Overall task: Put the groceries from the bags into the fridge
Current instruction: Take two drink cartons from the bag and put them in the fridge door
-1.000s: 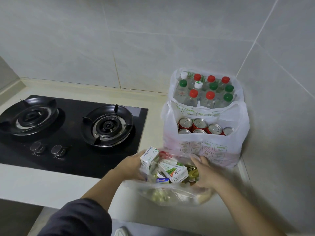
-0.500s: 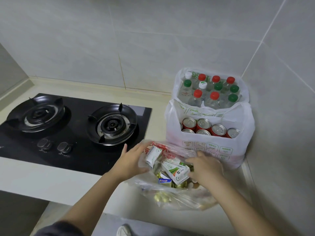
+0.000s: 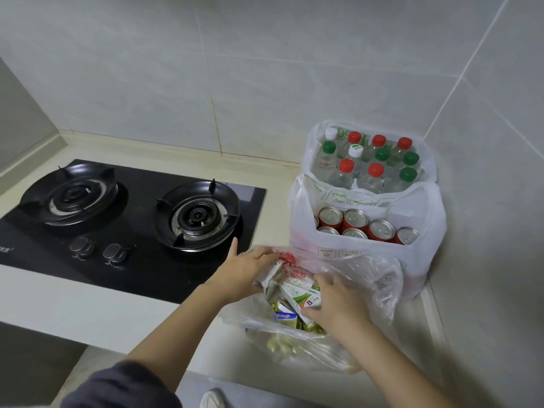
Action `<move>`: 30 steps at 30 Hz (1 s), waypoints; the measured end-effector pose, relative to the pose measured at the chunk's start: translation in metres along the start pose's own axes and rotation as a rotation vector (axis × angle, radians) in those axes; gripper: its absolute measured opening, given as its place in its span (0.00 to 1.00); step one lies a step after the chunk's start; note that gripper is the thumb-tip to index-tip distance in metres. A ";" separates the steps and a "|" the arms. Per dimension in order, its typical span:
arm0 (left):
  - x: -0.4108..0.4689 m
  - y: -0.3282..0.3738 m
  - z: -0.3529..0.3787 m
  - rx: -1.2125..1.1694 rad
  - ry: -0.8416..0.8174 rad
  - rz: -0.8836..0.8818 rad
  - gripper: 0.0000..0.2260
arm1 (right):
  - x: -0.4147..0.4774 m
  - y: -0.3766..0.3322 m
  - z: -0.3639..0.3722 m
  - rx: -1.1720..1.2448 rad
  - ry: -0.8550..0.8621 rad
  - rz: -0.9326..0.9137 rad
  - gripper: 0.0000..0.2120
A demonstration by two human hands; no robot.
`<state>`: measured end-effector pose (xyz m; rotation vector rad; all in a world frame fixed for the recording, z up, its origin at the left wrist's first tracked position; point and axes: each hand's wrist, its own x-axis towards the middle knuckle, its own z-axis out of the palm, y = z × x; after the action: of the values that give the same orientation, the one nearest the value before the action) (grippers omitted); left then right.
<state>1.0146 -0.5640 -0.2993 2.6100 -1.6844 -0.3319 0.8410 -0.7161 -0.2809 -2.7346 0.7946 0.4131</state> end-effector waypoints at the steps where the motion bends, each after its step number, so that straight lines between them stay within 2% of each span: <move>1: 0.001 0.001 -0.001 0.014 -0.016 -0.009 0.35 | 0.005 -0.001 0.003 0.027 -0.041 0.021 0.37; 4: 0.002 0.003 -0.001 0.013 -0.018 -0.049 0.35 | 0.009 -0.009 0.007 0.018 -0.095 -0.007 0.41; 8: -0.010 0.001 -0.004 -0.009 0.090 -0.060 0.34 | 0.015 -0.014 0.001 -0.010 -0.011 -0.066 0.34; 11: -0.021 0.003 -0.018 -0.120 0.191 -0.093 0.34 | 0.015 -0.016 -0.023 0.066 0.044 -0.126 0.33; 14: -0.034 0.008 -0.043 -0.374 0.275 -0.169 0.33 | 0.012 -0.018 -0.051 0.130 0.111 -0.207 0.35; 17: -0.053 0.008 -0.062 -0.697 0.372 -0.281 0.30 | 0.011 -0.020 -0.069 0.188 0.101 -0.249 0.30; 20: -0.075 0.004 -0.069 -0.847 0.492 -0.348 0.29 | 0.011 -0.031 -0.085 0.260 0.111 -0.324 0.27; 24: -0.109 0.002 -0.078 -1.045 0.656 -0.413 0.27 | 0.012 -0.051 -0.099 0.579 0.135 -0.410 0.31; 27: -0.136 0.001 -0.082 -1.373 0.862 -0.430 0.31 | 0.011 -0.064 -0.110 0.870 0.089 -0.485 0.33; 30: -0.155 0.001 -0.087 -1.687 1.063 -0.508 0.33 | 0.012 -0.087 -0.113 1.255 -0.075 -0.514 0.34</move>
<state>0.9689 -0.4328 -0.1877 1.2537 -0.0488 -0.1404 0.9215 -0.6877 -0.1659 -1.6013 0.1500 -0.1042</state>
